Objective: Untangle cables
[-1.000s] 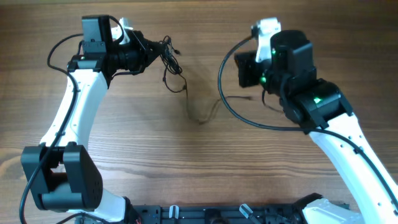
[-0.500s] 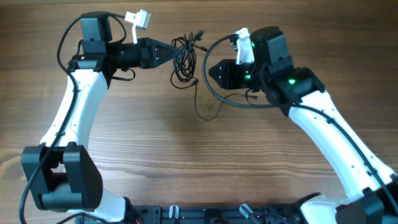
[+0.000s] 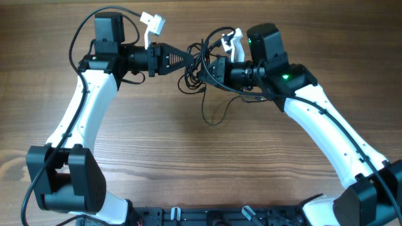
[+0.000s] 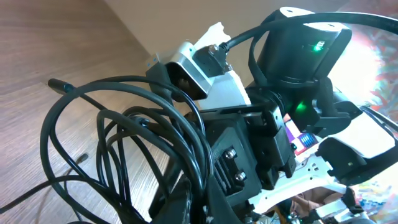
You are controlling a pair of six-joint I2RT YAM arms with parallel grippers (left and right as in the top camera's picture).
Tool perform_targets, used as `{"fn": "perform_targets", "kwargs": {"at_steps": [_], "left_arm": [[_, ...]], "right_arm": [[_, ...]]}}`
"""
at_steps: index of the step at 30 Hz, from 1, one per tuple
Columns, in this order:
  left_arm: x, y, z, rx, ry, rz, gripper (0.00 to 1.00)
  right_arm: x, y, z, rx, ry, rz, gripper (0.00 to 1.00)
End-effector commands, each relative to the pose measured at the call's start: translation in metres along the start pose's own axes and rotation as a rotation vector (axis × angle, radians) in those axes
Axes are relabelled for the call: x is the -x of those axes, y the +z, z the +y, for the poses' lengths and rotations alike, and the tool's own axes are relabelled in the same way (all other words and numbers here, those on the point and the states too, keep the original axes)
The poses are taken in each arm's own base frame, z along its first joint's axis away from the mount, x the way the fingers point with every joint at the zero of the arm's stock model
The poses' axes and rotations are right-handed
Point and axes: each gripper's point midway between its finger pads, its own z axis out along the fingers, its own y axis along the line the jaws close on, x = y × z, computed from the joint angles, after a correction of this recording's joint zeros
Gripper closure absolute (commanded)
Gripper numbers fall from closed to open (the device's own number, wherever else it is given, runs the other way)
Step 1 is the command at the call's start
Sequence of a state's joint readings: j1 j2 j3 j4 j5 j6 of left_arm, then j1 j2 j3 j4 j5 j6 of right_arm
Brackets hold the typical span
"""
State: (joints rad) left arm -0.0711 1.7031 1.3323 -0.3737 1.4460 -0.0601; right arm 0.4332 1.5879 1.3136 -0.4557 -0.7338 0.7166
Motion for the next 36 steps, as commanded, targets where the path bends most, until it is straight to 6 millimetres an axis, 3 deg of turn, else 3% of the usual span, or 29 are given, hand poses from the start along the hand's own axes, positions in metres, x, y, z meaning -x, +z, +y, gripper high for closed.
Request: {"fn": "perform_targets", "kwargs": {"at_steps": [1, 6, 11, 15, 28, 36], "left_arm": [[0.003, 0.000, -0.003, 0.003, 0.043, -0.001, 0.96], [0.003, 0.000, -0.003, 0.002, 0.042, -0.001, 0.96], [0.003, 0.000, -0.004, 0.002, 0.034, -0.001, 0.96], [0.003, 0.000, -0.004, 0.002, 0.034, -0.001, 0.96], [0.003, 0.000, -0.003, 0.003, 0.035, -0.001, 0.96], [0.003, 0.000, -0.003, 0.003, 0.035, -0.002, 0.96]], "right_arm": [[-0.002, 0.002, -0.005, -0.014, 0.041, 0.017, 0.84], [0.009, 0.001, -0.021, -0.104, 0.045, -0.054, 0.80], [0.005, 0.006, -0.026, -0.111, 0.067, -0.032, 0.80], [-0.001, 0.016, -0.043, -0.146, 0.133, 0.007, 0.85], [0.003, 0.017, -0.037, -0.115, 0.134, -0.001, 0.84], [0.008, 0.017, -0.051, -0.182, 0.136, -0.036, 0.85]]}}
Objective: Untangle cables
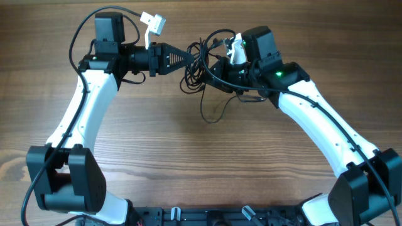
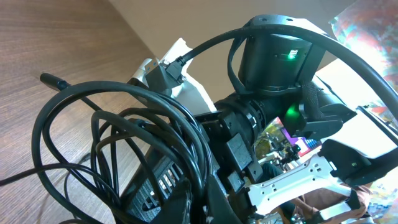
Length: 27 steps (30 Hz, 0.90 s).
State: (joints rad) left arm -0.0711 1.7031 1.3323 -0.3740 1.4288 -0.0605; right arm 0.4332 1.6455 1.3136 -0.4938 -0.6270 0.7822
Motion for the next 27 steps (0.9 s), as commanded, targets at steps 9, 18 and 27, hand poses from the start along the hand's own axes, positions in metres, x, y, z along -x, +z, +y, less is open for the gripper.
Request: {"fn": "perform_targets", "kwargs": {"at_steps": [9, 18, 27], "left_arm": [[0.003, -0.002, -0.005, -0.010, 0.035, -0.004, 0.96], [0.003, -0.002, -0.005, -0.006, 0.035, -0.004, 0.96], [0.003, -0.002, -0.005, -0.006, 0.035, -0.004, 0.96]], "right_arm": [[0.008, -0.003, -0.057, -0.281, 0.015, -0.081, 0.86], [-0.029, 0.001, 0.020, 0.165, -0.288, 0.154, 0.63], [-0.042, 0.002, -0.005, 0.043, -0.205, 0.199, 0.68]]}}
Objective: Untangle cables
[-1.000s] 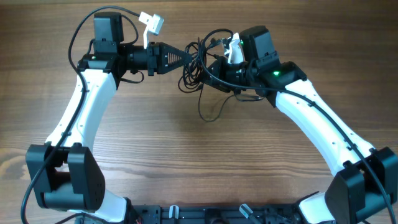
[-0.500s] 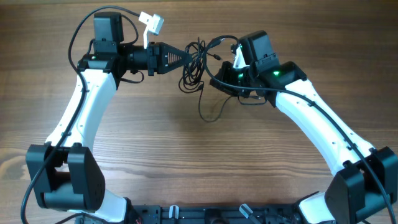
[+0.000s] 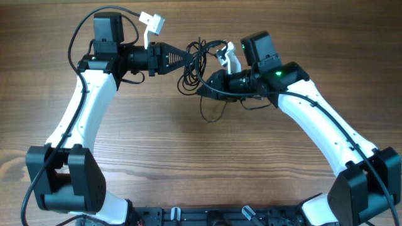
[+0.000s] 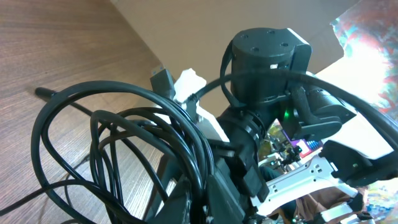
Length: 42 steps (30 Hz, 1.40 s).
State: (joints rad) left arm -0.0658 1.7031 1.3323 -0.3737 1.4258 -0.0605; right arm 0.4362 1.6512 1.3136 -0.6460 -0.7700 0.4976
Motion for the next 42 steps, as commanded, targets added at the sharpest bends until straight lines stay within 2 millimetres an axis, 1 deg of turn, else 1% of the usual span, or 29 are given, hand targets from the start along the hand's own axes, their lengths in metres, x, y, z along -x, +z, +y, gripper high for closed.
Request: {"fn": "perform_targets", "kwargs": {"at_steps": [1, 3, 4, 6, 8, 10, 12, 17, 21, 23, 24, 26, 28, 30, 31, 36, 37, 38, 39, 40, 42], "left_arm": [[0.002, 0.000, -0.006, -0.013, 0.035, 0.000, 0.96], [0.002, 0.000, -0.006, -0.013, 0.035, 0.000, 0.96], [0.002, 0.000, -0.006, -0.013, 0.035, 0.000, 0.96], [0.002, 0.000, -0.006, -0.013, 0.035, 0.000, 0.96], [0.002, 0.000, -0.006, -0.013, 0.034, 0.000, 0.96], [0.002, 0.000, -0.006, -0.013, 0.034, 0.001, 0.96], [0.002, 0.000, -0.006, -0.013, 0.034, 0.001, 0.96], [0.002, 0.000, -0.006, -0.013, 0.032, 0.001, 0.96], [0.002, 0.000, -0.006, -0.013, 0.032, 0.001, 0.96], [0.002, 0.000, -0.006, -0.013, 0.032, 0.001, 0.96], [0.002, 0.000, -0.006, -0.013, 0.032, 0.001, 0.96], [0.002, 0.000, -0.006, -0.013, 0.032, 0.001, 0.96], [0.002, 0.000, -0.006, -0.013, 0.032, 0.001, 0.96], [0.002, 0.000, -0.006, -0.013, 0.032, 0.001, 0.96], [0.002, 0.000, -0.005, -0.009, 0.032, 0.000, 0.96], [0.003, 0.000, 0.000, 0.025, 0.027, -0.004, 0.96], [0.003, 0.000, 0.000, 0.025, 0.027, -0.004, 0.96], [0.003, 0.000, 0.000, 0.025, 0.027, -0.004, 0.96], [0.003, 0.000, 0.000, 0.025, 0.023, -0.004, 0.96], [0.003, 0.000, 0.002, 0.035, 0.012, -0.006, 0.96], [0.003, 0.000, 0.003, 0.039, 0.007, -0.006, 0.96]], "right_arm": [[0.000, 0.004, -0.001, 0.001, -0.022, 0.011, 0.68], [0.006, 0.004, 0.002, 0.012, -0.036, -0.010, 0.68], [0.012, 0.003, 0.005, 0.022, -0.037, -0.033, 0.68], [0.022, 0.003, 0.005, 0.013, -0.015, -0.076, 0.68], [0.032, 0.002, 0.000, -0.021, 0.017, -0.123, 0.68], [0.038, 0.000, -0.010, -0.080, 0.032, -0.163, 0.68], [0.040, 0.000, -0.015, -0.102, 0.036, -0.174, 0.69], [0.042, 0.004, -0.019, -0.114, 0.064, -0.180, 0.69], [0.037, 0.018, -0.024, -0.123, 0.076, -0.147, 0.69], [0.039, 0.020, -0.027, -0.136, 0.073, -0.156, 0.69], [0.042, 0.019, -0.031, -0.159, 0.072, -0.177, 0.72], [0.049, 0.015, -0.042, -0.226, 0.074, -0.220, 0.73], [0.052, 0.008, -0.062, -0.337, 0.080, -0.258, 0.73], [0.046, 0.003, -0.079, -0.428, 0.105, -0.258, 0.74], [0.039, 0.001, -0.085, -0.458, 0.124, -0.235, 0.74], [0.010, 0.000, -0.101, -0.524, 0.192, -0.132, 0.74], [0.005, -0.001, -0.103, -0.536, 0.202, -0.117, 0.78], [0.003, -0.001, -0.104, -0.540, 0.204, -0.109, 0.80], [0.002, 0.002, -0.099, -0.510, 0.172, -0.090, 0.80], [0.003, 0.007, -0.085, -0.434, 0.097, -0.060, 0.80], [0.004, 0.013, -0.060, -0.299, 0.040, -0.038, 0.75]]}}
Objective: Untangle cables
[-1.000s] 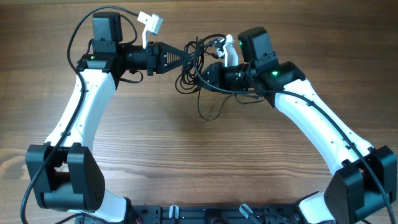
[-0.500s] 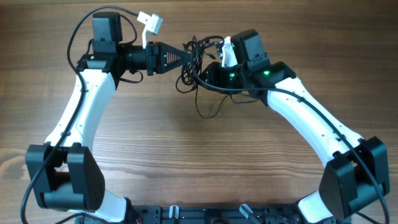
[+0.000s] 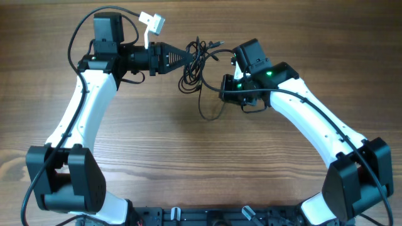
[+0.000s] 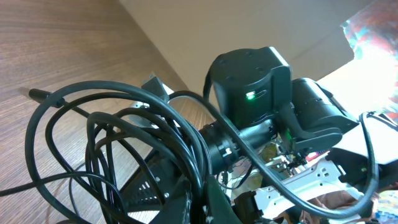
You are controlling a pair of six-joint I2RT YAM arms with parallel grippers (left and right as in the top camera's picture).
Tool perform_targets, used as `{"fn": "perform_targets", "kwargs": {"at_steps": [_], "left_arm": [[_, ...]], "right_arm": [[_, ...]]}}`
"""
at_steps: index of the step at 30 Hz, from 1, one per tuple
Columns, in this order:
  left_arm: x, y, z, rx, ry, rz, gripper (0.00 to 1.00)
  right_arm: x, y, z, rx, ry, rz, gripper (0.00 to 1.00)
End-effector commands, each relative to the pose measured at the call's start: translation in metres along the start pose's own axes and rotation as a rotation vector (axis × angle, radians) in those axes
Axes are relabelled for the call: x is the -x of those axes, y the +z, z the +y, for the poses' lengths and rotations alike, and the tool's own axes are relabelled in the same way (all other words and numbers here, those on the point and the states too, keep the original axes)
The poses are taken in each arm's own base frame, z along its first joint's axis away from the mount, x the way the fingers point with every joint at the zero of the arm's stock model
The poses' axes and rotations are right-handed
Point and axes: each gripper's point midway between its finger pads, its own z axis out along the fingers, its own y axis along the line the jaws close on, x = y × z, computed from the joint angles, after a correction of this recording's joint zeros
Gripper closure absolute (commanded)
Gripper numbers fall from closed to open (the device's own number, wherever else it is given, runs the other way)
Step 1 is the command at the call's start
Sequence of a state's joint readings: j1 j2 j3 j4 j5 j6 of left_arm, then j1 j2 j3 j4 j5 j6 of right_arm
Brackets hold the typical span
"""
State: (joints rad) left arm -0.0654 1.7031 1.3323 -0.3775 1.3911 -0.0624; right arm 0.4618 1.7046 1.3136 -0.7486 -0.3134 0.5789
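A tangle of thin black cables (image 3: 197,58) hangs in loops off the tip of my left gripper (image 3: 189,58), which is shut on several strands. The left wrist view shows the loops (image 4: 118,137) fanning out from between my left fingers (image 4: 214,205). One strand trails down onto the table (image 3: 210,112). My right gripper (image 3: 225,90) sits just right of and below the bundle, turned down toward the table. Its jaws are hidden under its own wrist. A cable plug (image 4: 38,94) sticks out at the loops' left.
A white connector (image 3: 152,23) on the left arm's own cable stands above the left wrist. The right arm's black motor with a green light (image 4: 252,87) fills the space right behind the bundle. Bare wooden tabletop (image 3: 201,163) lies in front.
My right wrist has turned and drawn back to the right, so its gripper no longer reaches left under the bundle. My left gripper still holds the cables in the same place.
My left gripper stayed shut on the bundle throughout. My right gripper was first pressed into the tangle from the right, then rolled over beside it, then pointed left beneath it, and now sits turned downward to the bundle's lower right.
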Motion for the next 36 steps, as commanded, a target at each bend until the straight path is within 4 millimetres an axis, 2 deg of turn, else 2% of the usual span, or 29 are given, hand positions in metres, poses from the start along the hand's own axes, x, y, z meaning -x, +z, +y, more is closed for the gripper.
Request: {"fn": "perform_targets", "kwargs": {"at_steps": [1, 2, 4, 12, 19, 26, 36], "left_arm": [[0.003, 0.000, -0.003, 0.004, 0.010, -0.002, 0.96], [0.003, 0.000, -0.003, 0.004, 0.010, -0.002, 0.96], [0.003, 0.000, -0.003, 0.004, 0.010, -0.002, 0.96], [0.003, 0.000, -0.003, 0.004, 0.011, -0.002, 0.96], [0.003, 0.000, -0.003, 0.004, 0.011, -0.002, 0.96], [0.003, 0.000, -0.003, 0.004, 0.011, -0.002, 0.96], [0.003, 0.000, -0.003, 0.004, 0.011, -0.002, 0.96]], "right_arm": [[-0.008, -0.005, 0.042, 0.228, -0.140, 0.059, 0.71], [-0.010, -0.011, 0.056, 0.309, -0.192, 0.066, 0.67], [-0.013, -0.016, 0.069, 0.387, -0.218, 0.082, 0.60], [-0.014, -0.020, 0.077, 0.438, -0.232, 0.090, 0.60], [-0.009, -0.021, 0.079, 0.449, -0.266, 0.063, 0.63], [0.016, -0.022, 0.084, 0.433, -0.234, -0.042, 0.62], [0.035, -0.015, 0.068, 0.312, -0.191, -0.129, 0.63]]}}
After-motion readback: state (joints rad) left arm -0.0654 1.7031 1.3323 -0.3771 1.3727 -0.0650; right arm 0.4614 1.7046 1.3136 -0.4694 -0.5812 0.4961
